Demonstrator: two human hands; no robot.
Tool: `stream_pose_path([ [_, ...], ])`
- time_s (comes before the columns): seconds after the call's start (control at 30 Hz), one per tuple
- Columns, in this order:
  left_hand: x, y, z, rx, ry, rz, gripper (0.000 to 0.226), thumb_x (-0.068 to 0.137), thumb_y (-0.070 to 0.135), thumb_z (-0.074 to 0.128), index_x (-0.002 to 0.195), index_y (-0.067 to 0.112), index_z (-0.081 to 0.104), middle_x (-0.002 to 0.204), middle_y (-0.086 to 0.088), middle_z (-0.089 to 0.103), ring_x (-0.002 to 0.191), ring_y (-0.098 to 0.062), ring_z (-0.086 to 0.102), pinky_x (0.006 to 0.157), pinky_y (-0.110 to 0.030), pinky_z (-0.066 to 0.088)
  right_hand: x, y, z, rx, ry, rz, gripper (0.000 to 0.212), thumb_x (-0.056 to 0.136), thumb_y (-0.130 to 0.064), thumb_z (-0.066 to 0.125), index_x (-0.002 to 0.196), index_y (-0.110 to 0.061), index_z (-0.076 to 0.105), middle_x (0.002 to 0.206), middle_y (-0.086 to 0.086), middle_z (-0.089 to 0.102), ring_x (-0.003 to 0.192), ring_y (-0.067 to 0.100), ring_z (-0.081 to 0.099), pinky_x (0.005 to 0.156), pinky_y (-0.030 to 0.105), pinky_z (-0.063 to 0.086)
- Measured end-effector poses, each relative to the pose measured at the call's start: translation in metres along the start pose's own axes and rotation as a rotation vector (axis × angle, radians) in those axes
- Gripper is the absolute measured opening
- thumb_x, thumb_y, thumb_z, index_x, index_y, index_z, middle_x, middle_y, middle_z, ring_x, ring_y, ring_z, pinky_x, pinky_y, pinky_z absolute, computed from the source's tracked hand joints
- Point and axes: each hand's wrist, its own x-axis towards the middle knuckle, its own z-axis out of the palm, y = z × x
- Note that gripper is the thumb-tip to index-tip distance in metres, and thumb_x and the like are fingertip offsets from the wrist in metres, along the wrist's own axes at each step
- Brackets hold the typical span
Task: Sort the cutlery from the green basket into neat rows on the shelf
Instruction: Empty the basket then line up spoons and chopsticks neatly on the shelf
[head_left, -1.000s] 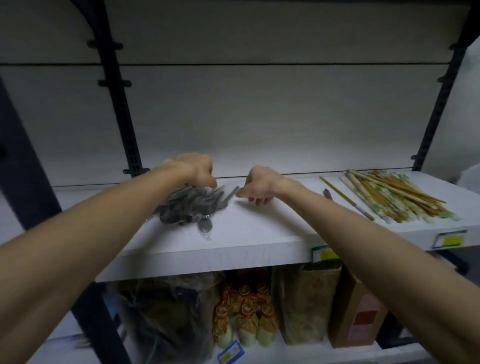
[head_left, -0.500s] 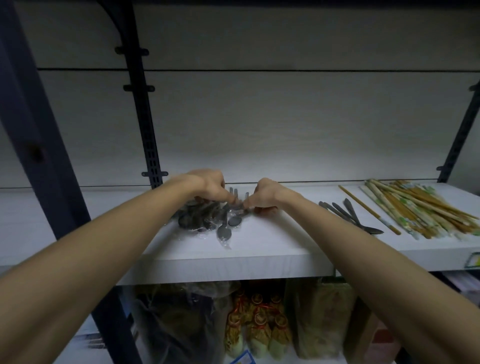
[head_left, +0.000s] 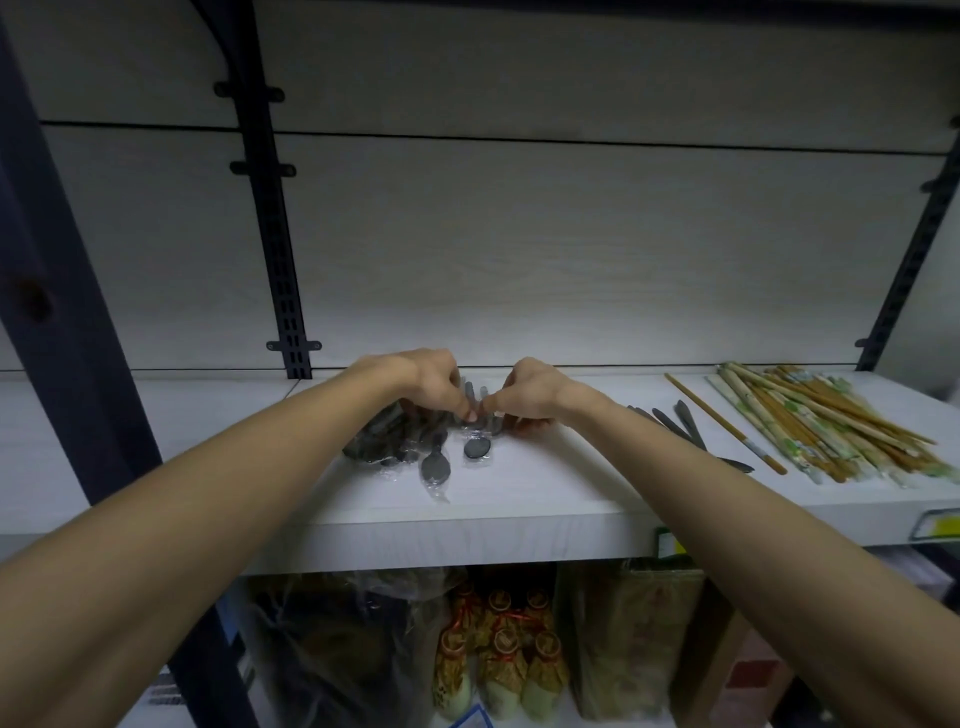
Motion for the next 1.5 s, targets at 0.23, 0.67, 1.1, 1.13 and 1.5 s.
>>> stream_pose_path([
  [0.23, 0.000, -0.001, 0.003, -0.151, 0.005, 0.002, 0.022, 0.092, 0.032, 0.069, 0.098, 0.012, 0.072, 0.082, -0.004, 0.069, 0.068, -0.020, 0.063, 0.061, -0.030, 0.054, -0.001, 0.007, 0.000, 0.075, -0.028, 0.009, 0.013, 0.077, -0.019, 0.077, 0.078, -0.009, 0.068, 0.058, 0.007, 0.062, 0.037, 0.016, 0.044, 0.039, 0.018, 0.032],
  [0.67, 0.004, 0.011, 0.004, -0.059, 0.039, -0.122, 0.042, 0.074, 0.050, 0.083, 0.092, 0.014, 0.070, 0.083, -0.004, 0.074, 0.079, -0.025, 0.072, 0.082, -0.040, 0.061, -0.016, 0.031, -0.022, 0.203, 0.022, 0.013, 0.015, 0.084, -0.009, 0.066, 0.094, -0.001, 0.074, 0.073, 0.013, 0.071, 0.056, 0.020, 0.061, 0.043, 0.017, 0.038],
  [1.1, 0.007, 0.015, 0.003, -0.157, 0.038, -0.081, 0.019, 0.076, 0.024, 0.084, 0.078, 0.008, 0.074, 0.068, -0.004, 0.074, 0.057, -0.018, 0.065, 0.054, -0.025, 0.051, -0.024, 0.041, -0.028, 0.178, 0.089, -0.030, 0.014, 0.090, -0.011, 0.059, 0.092, -0.006, 0.073, 0.080, 0.008, 0.071, 0.054, 0.015, 0.061, 0.046, 0.018, 0.040],
  [1.13, 0.006, 0.015, 0.002, -0.174, 0.050, -0.071, 0.017, 0.078, 0.022, 0.083, 0.081, 0.008, 0.074, 0.068, -0.005, 0.074, 0.057, -0.018, 0.064, 0.053, -0.025, 0.051, -0.026, 0.043, -0.028, 0.163, 0.083, -0.030, 0.015, 0.089, -0.011, 0.060, 0.092, -0.004, 0.073, 0.083, 0.010, 0.072, 0.054, 0.015, 0.062, 0.047, 0.019, 0.040],
  [1.5, -0.010, 0.026, -0.002, -0.188, 0.001, 0.100, 0.024, 0.083, 0.030, 0.081, 0.102, 0.018, 0.074, 0.076, 0.003, 0.071, 0.061, -0.012, 0.065, 0.060, -0.027, 0.055, -0.037, 0.033, -0.032, -0.234, 0.139, -0.100, 0.022, 0.079, -0.043, 0.074, 0.089, -0.024, 0.074, 0.082, -0.003, 0.073, 0.082, 0.018, 0.068, 0.073, 0.030, 0.054],
])
